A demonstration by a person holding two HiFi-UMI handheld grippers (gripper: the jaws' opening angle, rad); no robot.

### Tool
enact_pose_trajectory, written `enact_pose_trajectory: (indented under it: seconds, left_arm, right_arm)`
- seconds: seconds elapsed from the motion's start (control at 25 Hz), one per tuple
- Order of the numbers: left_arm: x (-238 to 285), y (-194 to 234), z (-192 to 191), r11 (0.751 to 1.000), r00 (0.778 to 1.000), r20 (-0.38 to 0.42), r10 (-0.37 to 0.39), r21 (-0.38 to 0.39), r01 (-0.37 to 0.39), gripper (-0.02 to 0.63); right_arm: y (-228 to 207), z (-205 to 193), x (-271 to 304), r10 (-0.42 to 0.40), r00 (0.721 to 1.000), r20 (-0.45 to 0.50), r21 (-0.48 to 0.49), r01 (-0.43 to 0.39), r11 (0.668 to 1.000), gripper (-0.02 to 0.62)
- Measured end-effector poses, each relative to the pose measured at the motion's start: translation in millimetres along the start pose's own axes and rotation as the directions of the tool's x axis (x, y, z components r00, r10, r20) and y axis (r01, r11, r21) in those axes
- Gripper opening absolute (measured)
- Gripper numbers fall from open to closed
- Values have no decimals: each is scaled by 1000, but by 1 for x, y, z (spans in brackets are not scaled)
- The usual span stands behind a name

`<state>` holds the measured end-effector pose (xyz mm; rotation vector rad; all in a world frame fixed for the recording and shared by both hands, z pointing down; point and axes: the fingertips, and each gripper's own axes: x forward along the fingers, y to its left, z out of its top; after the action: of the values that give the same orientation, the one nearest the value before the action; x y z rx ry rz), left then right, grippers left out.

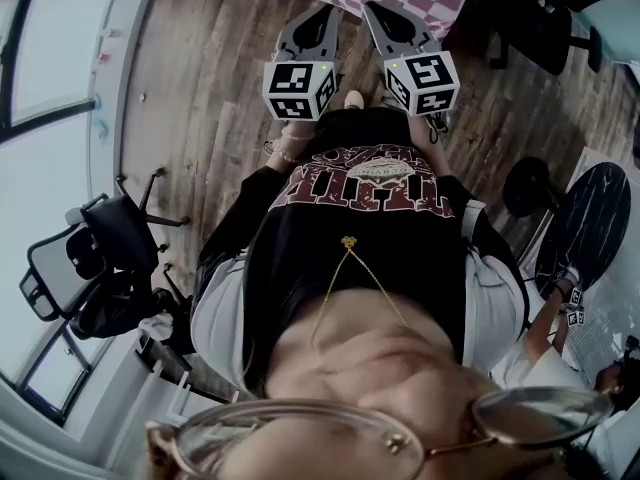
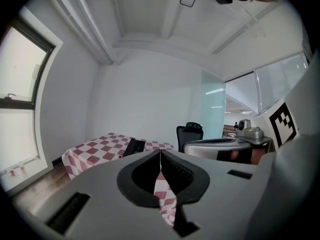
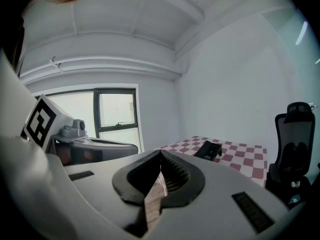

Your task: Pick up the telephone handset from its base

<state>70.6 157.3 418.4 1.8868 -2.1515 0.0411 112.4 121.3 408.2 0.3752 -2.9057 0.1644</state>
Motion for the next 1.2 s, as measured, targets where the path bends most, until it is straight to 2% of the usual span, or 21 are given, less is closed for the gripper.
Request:
enact_pose_trajectory:
  seconds: [0.36, 0.76, 1.2]
  left_arm:
    - [12, 3, -2, 1000, 1000, -19, 11, -3, -11, 11]
    - [44, 8, 4, 999, 999, -31, -38, -7, 38, 11]
    - [86, 47, 16, 997, 995, -49, -83, -12, 82, 11]
  right_arm:
    - [-10, -6, 5, 6, 1000, -14, 17, -6, 1000, 20]
    - [-36, -4, 18, -35, 999, -19, 37, 35, 999, 20]
    - [-63, 9, 65, -78, 997, -22, 46, 79, 996, 20]
